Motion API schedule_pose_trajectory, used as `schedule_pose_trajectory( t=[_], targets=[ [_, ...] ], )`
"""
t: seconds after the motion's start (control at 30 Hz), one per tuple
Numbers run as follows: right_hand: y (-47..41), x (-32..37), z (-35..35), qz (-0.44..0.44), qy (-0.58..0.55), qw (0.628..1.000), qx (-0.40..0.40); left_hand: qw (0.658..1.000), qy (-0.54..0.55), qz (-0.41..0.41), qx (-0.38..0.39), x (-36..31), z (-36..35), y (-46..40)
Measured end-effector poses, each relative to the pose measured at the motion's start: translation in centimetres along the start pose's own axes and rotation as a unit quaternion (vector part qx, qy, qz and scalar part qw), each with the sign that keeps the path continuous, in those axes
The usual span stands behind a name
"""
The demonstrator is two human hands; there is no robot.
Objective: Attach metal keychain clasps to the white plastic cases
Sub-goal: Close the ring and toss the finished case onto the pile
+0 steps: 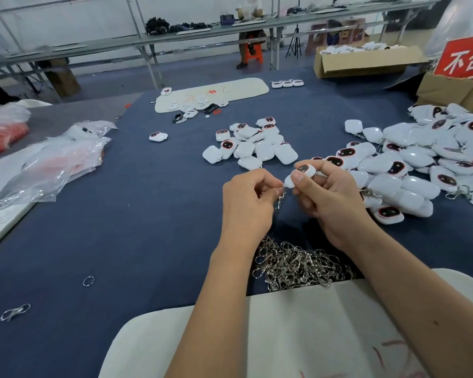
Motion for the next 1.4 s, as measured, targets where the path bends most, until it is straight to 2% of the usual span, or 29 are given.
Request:
schedule_pose_trajectory(
  t=[0.13, 0.23, 0.37, 0.6, 0.83, 0.93, 1.1, 1.2, 1.27, 1.33, 1.4],
  targets=[
    [-0.1, 0.3, -0.1, -0.003, -0.043, 0.999, -0.006, 0.994, 0.106, 0.036, -0.003, 0.1, -0.2, 0.1],
    [-0.2, 0.2, 0.1, -0.014, -0.082, 0.996, -0.011, 0.967, 0.234, 0.099, 0.024, 0.7, -1.3, 0.7],
    [-0.3, 0.1, -0.1, -0.02, -0.096, 0.995, -0.004, 0.957, 0.263, 0.118, 0.034, 1.1, -1.6, 0.8],
    [-0.3, 0.1, -0.1, -0.014, -0.088, 0.996, -0.01, 0.961, 0.228, 0.152, 0.03, 1.8, -1.6, 0.4],
    [-0.2, 0.3, -0.2, -0.003, -0.062, 0.998, 0.001, 0.963, 0.238, 0.119, -0.035, 1.4, -0.2, 0.6],
    [-0.1, 0.4, -0.4, -0.002, -0.053, 0.999, 0.003, 0.967, 0.231, 0.107, -0.033, 1.1, -0.1, 0.5],
    [0.1, 0.6, -0.4, -0.007, -0.04, 0.999, -0.002, 0.997, 0.069, -0.003, -0.032, -0.6, 0.1, 0.3],
    [0.1, 0.5, -0.1, -0.009, -0.03, 0.999, -0.012, 0.997, 0.001, -0.073, -0.015, -1.6, -0.4, 0.9],
    [0.1, 0.3, 0.1, -0.011, -0.019, 1.0, -0.02, 0.995, -0.03, -0.09, -0.007, -1.8, -0.9, 1.2],
    [0.0, 0.2, 0.3, -0.011, -0.019, 0.999, -0.027, 0.998, -0.016, -0.065, -0.019, -1.5, -0.8, 1.1],
    [-0.1, 0.2, 0.3, -0.008, -0.041, 0.999, -0.029, 0.998, 0.033, -0.002, -0.048, -0.5, -0.4, 0.8]
  ],
)
Point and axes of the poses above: each hand's wrist, its own y-axis away from the middle knuckle, its own z-axis out of the back of the hand, x = y × z, the point moved 10 cm from there along -y, towards the middle knuckle, and after that the axes turned 8 degrees about z, right-handed, at the moved point
